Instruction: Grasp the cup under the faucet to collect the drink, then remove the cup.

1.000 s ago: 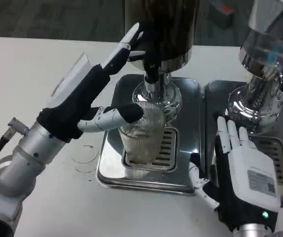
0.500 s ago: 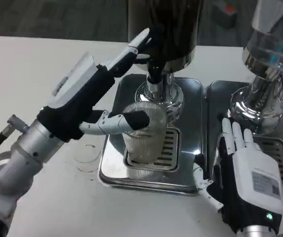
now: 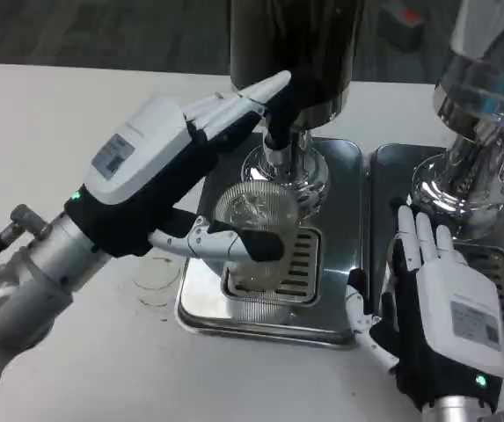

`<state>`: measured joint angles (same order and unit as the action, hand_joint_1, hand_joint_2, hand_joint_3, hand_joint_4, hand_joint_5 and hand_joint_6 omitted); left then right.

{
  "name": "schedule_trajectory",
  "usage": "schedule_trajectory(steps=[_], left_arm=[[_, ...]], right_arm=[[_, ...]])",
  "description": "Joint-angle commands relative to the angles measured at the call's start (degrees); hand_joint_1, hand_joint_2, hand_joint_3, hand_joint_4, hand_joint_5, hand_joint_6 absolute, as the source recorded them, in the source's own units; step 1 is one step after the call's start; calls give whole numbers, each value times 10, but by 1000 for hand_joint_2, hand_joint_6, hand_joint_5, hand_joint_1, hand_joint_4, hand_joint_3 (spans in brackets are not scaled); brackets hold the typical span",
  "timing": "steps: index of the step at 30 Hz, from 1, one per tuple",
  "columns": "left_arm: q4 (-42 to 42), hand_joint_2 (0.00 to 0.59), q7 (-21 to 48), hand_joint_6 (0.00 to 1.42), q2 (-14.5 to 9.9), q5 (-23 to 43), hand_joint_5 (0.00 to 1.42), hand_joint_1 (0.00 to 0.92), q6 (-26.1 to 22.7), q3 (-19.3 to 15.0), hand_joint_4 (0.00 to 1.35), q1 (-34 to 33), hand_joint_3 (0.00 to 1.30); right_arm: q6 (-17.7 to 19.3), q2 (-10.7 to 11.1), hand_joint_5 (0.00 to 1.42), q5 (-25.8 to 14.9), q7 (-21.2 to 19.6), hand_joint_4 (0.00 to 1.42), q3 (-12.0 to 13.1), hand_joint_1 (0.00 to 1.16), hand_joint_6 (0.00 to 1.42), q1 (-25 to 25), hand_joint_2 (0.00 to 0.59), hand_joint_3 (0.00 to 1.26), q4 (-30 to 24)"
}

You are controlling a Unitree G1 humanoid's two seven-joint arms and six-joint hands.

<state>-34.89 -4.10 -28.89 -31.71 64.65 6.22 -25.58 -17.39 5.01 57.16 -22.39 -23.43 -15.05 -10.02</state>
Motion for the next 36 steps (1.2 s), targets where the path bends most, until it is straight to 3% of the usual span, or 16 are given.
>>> schedule_trajectory(steps=[1, 17, 22, 31, 36], left_arm=[[27, 96, -22, 247, -10, -66, 338, 0, 5, 25, 104, 11, 81], [85, 105, -107, 230, -44, -149, 327, 0, -40, 73, 104, 18, 96], [89, 105, -119, 228, -51, -153, 327, 0, -49, 86, 104, 18, 102], [93, 104, -131, 228, -58, -152, 327, 0, -57, 99, 104, 17, 107], [97, 107, -134, 228, -59, -149, 327, 0, -62, 105, 104, 18, 112]], right_arm=[[4, 0, 0, -7, -5, 0, 2, 318, 99, 4, 496, 0, 5], [7, -2, 0, -28, 0, 0, 8, 323, 98, 12, 492, 0, 7], [17, 2, 0, -44, 6, 0, 9, 386, 98, 15, 429, 0, -2], [63, 0, 0, -180, 87, 0, 44, 543, 83, 37, 307, 0, -24], [76, 4, 0, -224, 123, 0, 56, 569, 74, 51, 294, 0, -23]])
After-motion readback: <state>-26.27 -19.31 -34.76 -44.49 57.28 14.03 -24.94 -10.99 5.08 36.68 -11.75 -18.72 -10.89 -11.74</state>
